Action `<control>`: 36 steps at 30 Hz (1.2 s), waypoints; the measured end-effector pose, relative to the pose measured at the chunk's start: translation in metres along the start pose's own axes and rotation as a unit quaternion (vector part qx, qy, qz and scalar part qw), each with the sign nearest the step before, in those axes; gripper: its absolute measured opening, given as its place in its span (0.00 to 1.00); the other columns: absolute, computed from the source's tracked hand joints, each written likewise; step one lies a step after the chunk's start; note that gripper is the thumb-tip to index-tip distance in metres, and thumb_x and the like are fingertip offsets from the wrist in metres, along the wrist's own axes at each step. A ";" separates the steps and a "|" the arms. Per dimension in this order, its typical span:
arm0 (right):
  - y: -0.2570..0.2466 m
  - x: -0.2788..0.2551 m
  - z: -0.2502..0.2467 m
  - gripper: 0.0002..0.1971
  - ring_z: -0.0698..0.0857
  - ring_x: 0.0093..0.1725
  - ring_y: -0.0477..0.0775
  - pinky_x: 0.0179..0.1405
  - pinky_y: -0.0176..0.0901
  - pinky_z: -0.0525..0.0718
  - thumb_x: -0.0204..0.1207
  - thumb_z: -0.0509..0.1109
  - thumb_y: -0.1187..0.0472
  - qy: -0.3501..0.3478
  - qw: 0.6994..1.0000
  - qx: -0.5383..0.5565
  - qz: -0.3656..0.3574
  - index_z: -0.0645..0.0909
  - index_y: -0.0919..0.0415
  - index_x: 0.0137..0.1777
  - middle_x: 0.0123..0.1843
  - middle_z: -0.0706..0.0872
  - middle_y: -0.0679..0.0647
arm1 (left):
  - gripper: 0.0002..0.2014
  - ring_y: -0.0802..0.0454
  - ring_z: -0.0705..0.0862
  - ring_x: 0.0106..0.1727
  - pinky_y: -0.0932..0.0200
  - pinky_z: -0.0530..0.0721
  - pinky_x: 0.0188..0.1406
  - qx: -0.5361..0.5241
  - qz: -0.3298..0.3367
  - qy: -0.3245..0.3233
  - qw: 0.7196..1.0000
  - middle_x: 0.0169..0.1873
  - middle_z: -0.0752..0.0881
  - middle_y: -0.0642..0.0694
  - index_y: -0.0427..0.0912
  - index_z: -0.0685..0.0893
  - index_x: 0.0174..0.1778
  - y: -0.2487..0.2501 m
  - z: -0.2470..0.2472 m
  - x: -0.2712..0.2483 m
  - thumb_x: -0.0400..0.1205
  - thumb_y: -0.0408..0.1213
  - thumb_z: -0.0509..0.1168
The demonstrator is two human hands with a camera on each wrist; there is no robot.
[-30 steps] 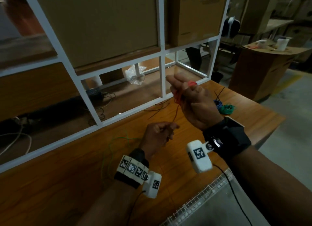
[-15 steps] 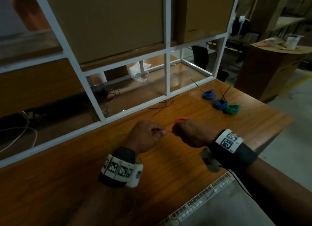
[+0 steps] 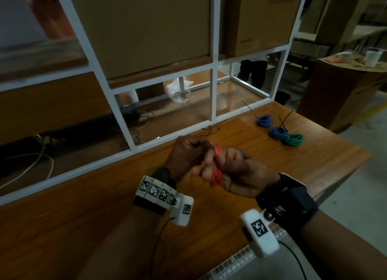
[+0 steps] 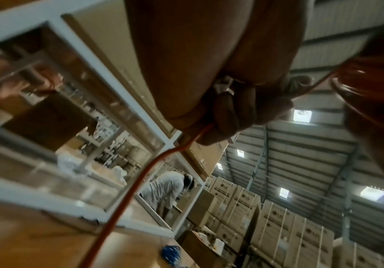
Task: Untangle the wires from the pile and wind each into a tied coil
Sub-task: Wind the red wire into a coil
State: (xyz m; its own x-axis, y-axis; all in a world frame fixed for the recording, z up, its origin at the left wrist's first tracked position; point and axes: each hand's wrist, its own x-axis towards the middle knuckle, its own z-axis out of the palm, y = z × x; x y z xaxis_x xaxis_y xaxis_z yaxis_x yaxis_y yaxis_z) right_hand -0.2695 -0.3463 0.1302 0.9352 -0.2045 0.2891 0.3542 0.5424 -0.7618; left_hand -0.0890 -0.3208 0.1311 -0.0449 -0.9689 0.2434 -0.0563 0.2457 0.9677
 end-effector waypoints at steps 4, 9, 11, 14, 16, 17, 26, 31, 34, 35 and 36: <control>-0.017 0.016 0.001 0.15 0.86 0.69 0.59 0.74 0.47 0.82 0.89 0.59 0.62 0.156 0.973 0.058 -0.161 0.77 0.69 0.70 0.71 0.85 0.66 | 0.22 0.55 0.79 0.27 0.59 0.76 0.29 0.011 -0.075 0.047 0.996 0.25 0.85 0.51 0.52 0.90 0.33 -0.021 0.031 -0.009 0.86 0.24 0.61; -0.027 0.014 -0.017 0.15 0.86 0.69 0.48 0.72 0.50 0.83 0.92 0.57 0.59 0.454 0.782 -0.376 -0.204 0.86 0.55 0.64 0.65 0.90 0.51 | 0.09 0.57 0.77 0.27 0.66 0.72 0.23 0.063 -0.142 0.013 0.988 0.31 0.84 0.43 0.43 0.91 0.53 -0.037 0.040 -0.030 0.87 0.38 0.64; -0.029 0.006 -0.026 0.14 0.87 0.58 0.44 0.55 0.36 0.87 0.92 0.59 0.58 0.507 0.639 -0.572 -0.083 0.87 0.50 0.60 0.61 0.88 0.43 | 0.09 0.60 0.80 0.29 0.68 0.76 0.27 0.104 -0.135 0.018 0.985 0.29 0.86 0.50 0.42 0.91 0.50 -0.041 0.034 -0.036 0.85 0.41 0.67; -0.022 -0.008 -0.035 0.10 0.88 0.55 0.50 0.43 0.19 0.78 0.89 0.62 0.65 0.474 0.545 -0.692 0.025 0.86 0.58 0.59 0.63 0.88 0.55 | 0.09 0.58 0.87 0.33 0.57 0.86 0.36 0.177 -0.120 0.030 0.977 0.30 0.89 0.52 0.46 0.91 0.48 -0.045 0.015 -0.041 0.82 0.47 0.70; -0.017 -0.016 -0.038 0.09 0.87 0.64 0.54 0.59 0.25 0.78 0.86 0.65 0.70 0.440 0.514 -0.735 0.047 0.85 0.62 0.59 0.64 0.87 0.61 | 0.09 0.56 0.89 0.37 0.49 0.90 0.42 0.214 -0.107 0.018 0.971 0.37 0.91 0.51 0.49 0.91 0.47 -0.042 0.006 -0.040 0.81 0.49 0.71; -0.016 -0.019 -0.041 0.09 0.86 0.67 0.56 0.63 0.34 0.81 0.85 0.65 0.70 0.418 0.513 -0.745 0.082 0.84 0.61 0.59 0.64 0.87 0.60 | 0.07 0.57 0.89 0.38 0.48 0.91 0.43 0.229 -0.097 0.016 0.968 0.38 0.91 0.52 0.50 0.91 0.46 -0.038 0.002 -0.039 0.82 0.48 0.71; 0.000 -0.034 -0.038 0.29 0.89 0.61 0.52 0.68 0.54 0.82 0.84 0.57 0.32 0.195 0.816 -0.477 0.260 0.85 0.56 0.60 0.56 0.93 0.52 | 0.04 0.62 0.87 0.37 0.68 0.83 0.37 0.328 -0.017 0.025 0.944 0.35 0.89 0.61 0.56 0.89 0.41 0.011 -0.029 -0.009 0.81 0.43 0.72; -0.005 -0.033 -0.019 0.24 0.88 0.65 0.65 0.70 0.54 0.82 0.90 0.59 0.52 0.037 0.903 -0.358 0.235 0.81 0.76 0.66 0.60 0.91 0.62 | 0.02 0.59 0.88 0.34 0.67 0.84 0.36 0.257 0.022 -0.006 0.966 0.33 0.90 0.58 0.48 0.91 0.41 0.020 -0.022 -0.001 0.79 0.38 0.74; -0.006 -0.029 -0.006 0.17 0.91 0.59 0.51 0.64 0.44 0.87 0.88 0.62 0.61 -0.013 0.965 -0.208 0.161 0.79 0.75 0.67 0.57 0.90 0.64 | 0.02 0.56 0.88 0.34 0.69 0.83 0.34 0.155 0.032 0.024 0.987 0.34 0.91 0.49 0.35 0.91 0.43 0.018 -0.014 0.004 0.77 0.30 0.75; -0.008 -0.026 -0.003 0.16 0.90 0.61 0.51 0.67 0.44 0.86 0.88 0.65 0.61 -0.022 0.980 -0.154 0.126 0.81 0.73 0.66 0.57 0.91 0.63 | 0.03 0.58 0.87 0.35 0.70 0.81 0.33 0.130 0.016 0.034 0.991 0.36 0.91 0.47 0.32 0.91 0.45 0.014 -0.010 0.005 0.78 0.29 0.74; -0.010 -0.023 -0.002 0.14 0.89 0.65 0.54 0.70 0.48 0.84 0.87 0.67 0.60 -0.020 0.991 -0.101 0.081 0.82 0.71 0.65 0.59 0.91 0.62 | 0.05 0.58 0.87 0.36 0.70 0.81 0.33 0.105 -0.005 0.034 0.994 0.37 0.91 0.45 0.30 0.90 0.47 0.012 -0.005 0.004 0.79 0.28 0.72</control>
State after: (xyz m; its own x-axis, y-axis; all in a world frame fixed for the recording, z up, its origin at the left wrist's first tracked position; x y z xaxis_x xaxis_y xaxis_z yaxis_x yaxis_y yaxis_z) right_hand -0.2942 -0.3483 0.1300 0.9806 -0.0927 0.1725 0.1951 0.3909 -0.8995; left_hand -0.0848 -0.3222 0.1438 0.0234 -0.9693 0.2447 -0.2630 0.2302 0.9370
